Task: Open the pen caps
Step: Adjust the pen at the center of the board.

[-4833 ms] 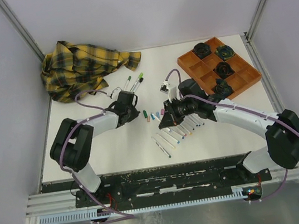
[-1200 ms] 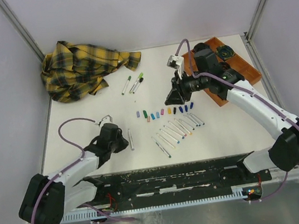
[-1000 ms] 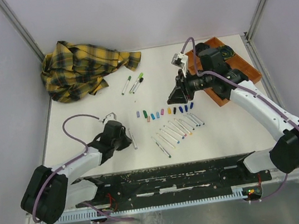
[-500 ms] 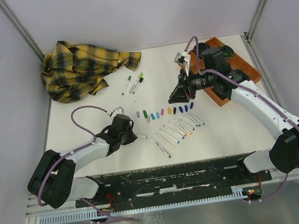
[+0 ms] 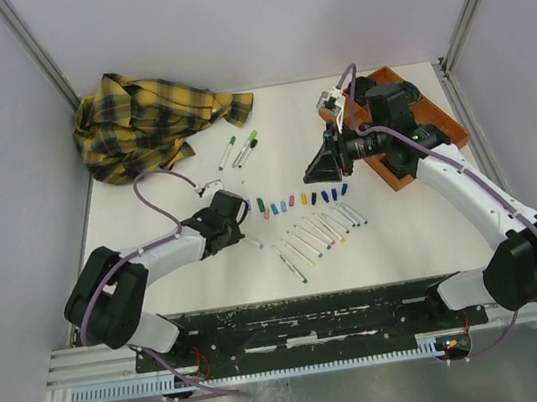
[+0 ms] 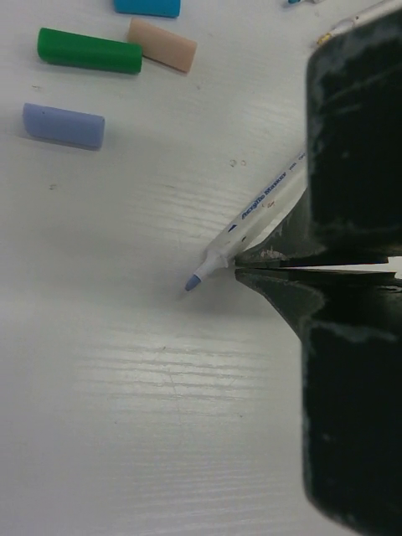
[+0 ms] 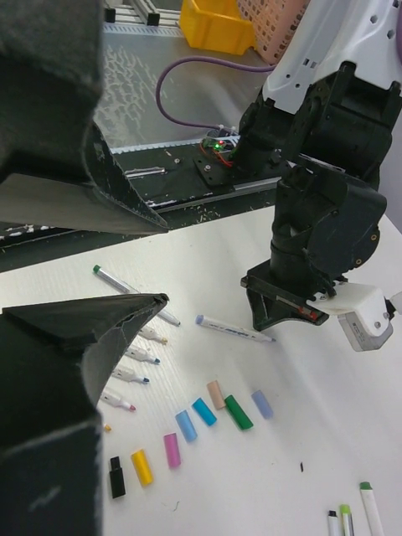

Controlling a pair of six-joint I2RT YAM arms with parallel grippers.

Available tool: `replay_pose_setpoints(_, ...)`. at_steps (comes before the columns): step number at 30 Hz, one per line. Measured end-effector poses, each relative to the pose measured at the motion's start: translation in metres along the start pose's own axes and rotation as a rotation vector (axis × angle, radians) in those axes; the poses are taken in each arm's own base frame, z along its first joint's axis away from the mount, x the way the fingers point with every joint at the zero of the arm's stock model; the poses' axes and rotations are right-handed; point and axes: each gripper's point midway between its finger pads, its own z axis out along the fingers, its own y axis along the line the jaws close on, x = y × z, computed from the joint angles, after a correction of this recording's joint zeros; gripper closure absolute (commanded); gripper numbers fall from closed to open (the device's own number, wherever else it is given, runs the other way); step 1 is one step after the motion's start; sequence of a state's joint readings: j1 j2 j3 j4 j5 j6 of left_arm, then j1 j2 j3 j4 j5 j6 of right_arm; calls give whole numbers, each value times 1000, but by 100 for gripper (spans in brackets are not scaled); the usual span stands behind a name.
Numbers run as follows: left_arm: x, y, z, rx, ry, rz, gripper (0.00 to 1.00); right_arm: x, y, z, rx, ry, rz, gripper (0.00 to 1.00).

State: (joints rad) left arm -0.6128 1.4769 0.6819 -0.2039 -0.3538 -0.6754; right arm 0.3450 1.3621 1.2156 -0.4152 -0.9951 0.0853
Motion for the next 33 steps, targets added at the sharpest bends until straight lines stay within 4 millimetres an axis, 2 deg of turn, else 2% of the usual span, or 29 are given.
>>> replay_pose_setpoints(10, -24, -25, 7, 40, -13, 50, 92, -3, 0, -4, -3, -14, -1, 58)
replay_pose_setpoints(13, -29, -29, 6, 53, -25, 68, 86, -4, 0, -6, 0, -19, -3, 58)
replay_pose_setpoints(16, -37, -31, 3, 69, -44, 100, 72, -5, -1, -7, 3, -23, -3, 58)
replay_pose_setpoints(18, -48, -33, -1, 80, -71, 123, 64, -5, -2, -8, 5, -24, -3, 58)
replay_pose_setpoints(20, -66, -35, -6, 90, -109, 130, 57, -5, -2, -8, 4, -23, -2, 58)
replay_pose_setpoints(22, -95, -37, -10, 98, -170, 124, 47, -5, -2, -8, 2, -23, -4, 58)
replay_pose_setpoints(26, -156, -26, -7, 82, -260, 84, 43, -4, -3, -9, 5, -24, -3, 58)
replay_pose_setpoints(28, -191, -20, 7, 66, -271, 72, 39, -4, -4, -9, 8, -25, -5, 58)
replay_pose_setpoints(30, -212, -18, 24, 66, -269, 82, 38, -4, -5, -10, 10, -26, -7, 57)
replay_pose_setpoints(33, -221, -11, 50, 53, -222, 129, 37, -4, -7, -11, 14, -28, -9, 57)
